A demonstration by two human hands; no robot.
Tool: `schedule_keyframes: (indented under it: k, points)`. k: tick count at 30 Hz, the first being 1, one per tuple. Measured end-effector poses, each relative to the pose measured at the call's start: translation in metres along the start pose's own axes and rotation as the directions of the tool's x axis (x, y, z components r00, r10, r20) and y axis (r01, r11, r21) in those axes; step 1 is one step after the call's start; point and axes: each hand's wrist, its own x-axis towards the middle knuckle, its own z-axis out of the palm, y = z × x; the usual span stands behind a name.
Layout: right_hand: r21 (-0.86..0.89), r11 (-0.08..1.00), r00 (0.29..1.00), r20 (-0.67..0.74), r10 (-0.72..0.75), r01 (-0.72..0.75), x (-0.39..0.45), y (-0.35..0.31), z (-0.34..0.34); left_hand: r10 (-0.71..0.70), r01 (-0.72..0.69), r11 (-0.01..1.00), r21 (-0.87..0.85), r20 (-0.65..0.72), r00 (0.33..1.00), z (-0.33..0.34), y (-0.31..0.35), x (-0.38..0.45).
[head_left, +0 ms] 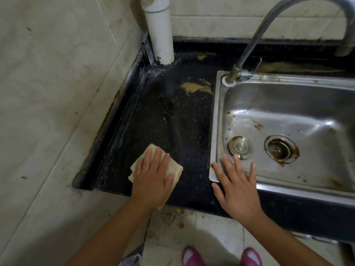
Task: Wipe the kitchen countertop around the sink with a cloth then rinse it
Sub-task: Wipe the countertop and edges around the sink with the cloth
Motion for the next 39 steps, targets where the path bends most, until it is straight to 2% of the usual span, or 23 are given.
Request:
schedule_keyframes:
  k: [4,6,9,12,17,20,22,27,29,34,37,39]
  points:
    - [0.016,1.000,1.000,-0.010,-0.011,0.011,0.002,-0.001,0.000,-0.204,0.204,0.977,-0.063,0.014,0.979,-0.019,-0.001,0.062]
    - [0.018,1.000,1.000,-0.015,-0.010,0.010,0.003,-0.001,0.000,-0.251,0.254,0.964,-0.084,0.045,0.967,-0.028,0.004,0.097]
    - [0.016,1.000,0.999,-0.043,-0.020,0.020,0.005,-0.001,0.001,-0.227,0.234,0.968,-0.091,0.082,0.970,-0.029,0.020,0.129]
    - [0.033,0.999,0.997,-0.078,-0.029,0.032,0.002,0.002,0.004,-0.133,0.141,0.988,-0.068,0.103,0.986,-0.027,0.039,0.129]
    - [0.059,0.998,0.999,-0.041,0.003,-0.001,0.002,0.004,0.003,-0.066,0.073,0.996,-0.047,0.136,0.988,-0.022,0.057,0.083]
    - [0.057,0.998,1.000,-0.016,0.006,-0.006,0.002,0.003,0.002,-0.031,0.033,0.999,-0.011,0.107,0.994,-0.012,0.060,0.032]
    - [0.053,0.999,1.000,-0.012,0.008,-0.007,0.003,0.002,-0.001,-0.050,0.051,0.999,-0.011,0.054,0.997,-0.001,0.054,0.002]
    - [0.051,0.999,0.999,0.037,0.008,-0.009,0.002,0.001,-0.004,-0.116,0.119,0.993,-0.019,0.131,0.985,0.006,0.030,-0.041]
    - [0.060,0.998,0.999,0.046,0.009,-0.012,0.002,0.000,-0.004,-0.145,0.147,0.989,-0.010,0.111,0.983,-0.004,0.029,-0.032]
    - [0.066,0.998,1.000,-0.012,-0.002,0.003,0.002,0.000,-0.002,-0.293,0.306,0.950,-0.059,0.161,0.942,-0.019,0.039,0.035]
    - [0.070,0.997,1.000,-0.026,-0.007,0.009,0.002,0.002,0.000,-0.288,0.304,0.950,-0.067,0.178,0.941,-0.022,0.063,0.068]
    - [0.069,0.997,0.999,-0.049,-0.014,0.018,0.001,0.003,0.002,-0.231,0.248,0.965,-0.081,0.178,0.956,-0.020,0.078,0.072]
